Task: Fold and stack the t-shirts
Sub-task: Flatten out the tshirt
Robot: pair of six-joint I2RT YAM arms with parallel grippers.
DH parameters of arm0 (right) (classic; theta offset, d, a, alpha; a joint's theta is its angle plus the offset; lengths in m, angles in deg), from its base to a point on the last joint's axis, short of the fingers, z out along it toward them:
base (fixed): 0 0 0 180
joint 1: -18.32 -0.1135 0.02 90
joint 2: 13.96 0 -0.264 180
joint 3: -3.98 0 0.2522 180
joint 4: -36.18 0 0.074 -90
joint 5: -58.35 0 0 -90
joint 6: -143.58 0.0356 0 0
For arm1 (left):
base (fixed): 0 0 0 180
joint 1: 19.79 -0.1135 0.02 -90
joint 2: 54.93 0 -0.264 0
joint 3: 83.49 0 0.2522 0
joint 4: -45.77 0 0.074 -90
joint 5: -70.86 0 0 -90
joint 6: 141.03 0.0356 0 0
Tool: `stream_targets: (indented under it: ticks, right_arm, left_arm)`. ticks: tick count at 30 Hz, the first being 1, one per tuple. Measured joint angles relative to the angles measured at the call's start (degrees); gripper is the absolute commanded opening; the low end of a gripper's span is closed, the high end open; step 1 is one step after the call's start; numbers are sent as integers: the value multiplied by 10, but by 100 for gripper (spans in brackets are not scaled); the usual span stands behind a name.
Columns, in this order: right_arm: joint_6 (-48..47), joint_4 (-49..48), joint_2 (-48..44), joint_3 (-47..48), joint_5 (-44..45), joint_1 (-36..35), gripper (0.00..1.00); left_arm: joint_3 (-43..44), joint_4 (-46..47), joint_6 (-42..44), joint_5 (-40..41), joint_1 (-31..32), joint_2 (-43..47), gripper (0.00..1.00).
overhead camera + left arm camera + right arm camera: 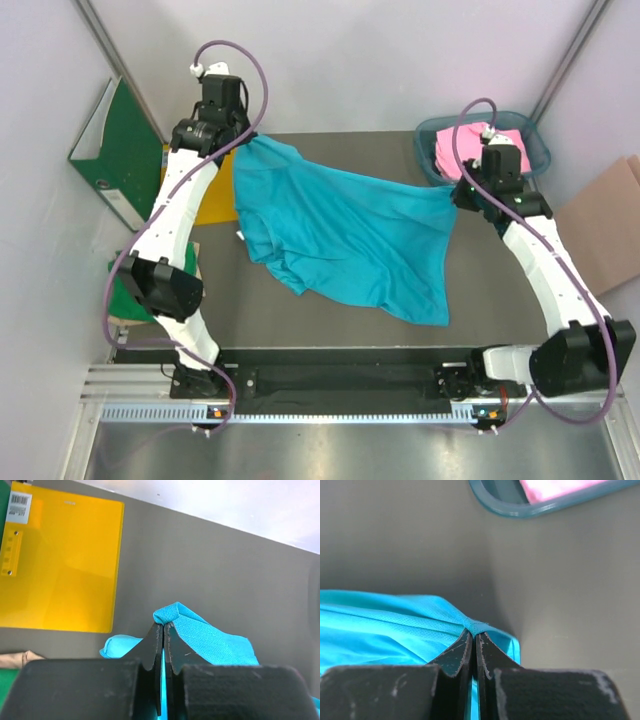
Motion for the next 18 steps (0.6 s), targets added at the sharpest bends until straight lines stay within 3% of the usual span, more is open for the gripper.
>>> stream_targets:
  ticks: [8,18]
  right_arm:
    - [-25,19,-92,66,-10,0,0]
    - [-80,79,-212,244,-32,-11,0]
  left_arm:
    - [-38,0,15,1,0,89,0]
    - [-59,27,57,-48,0,355,0]
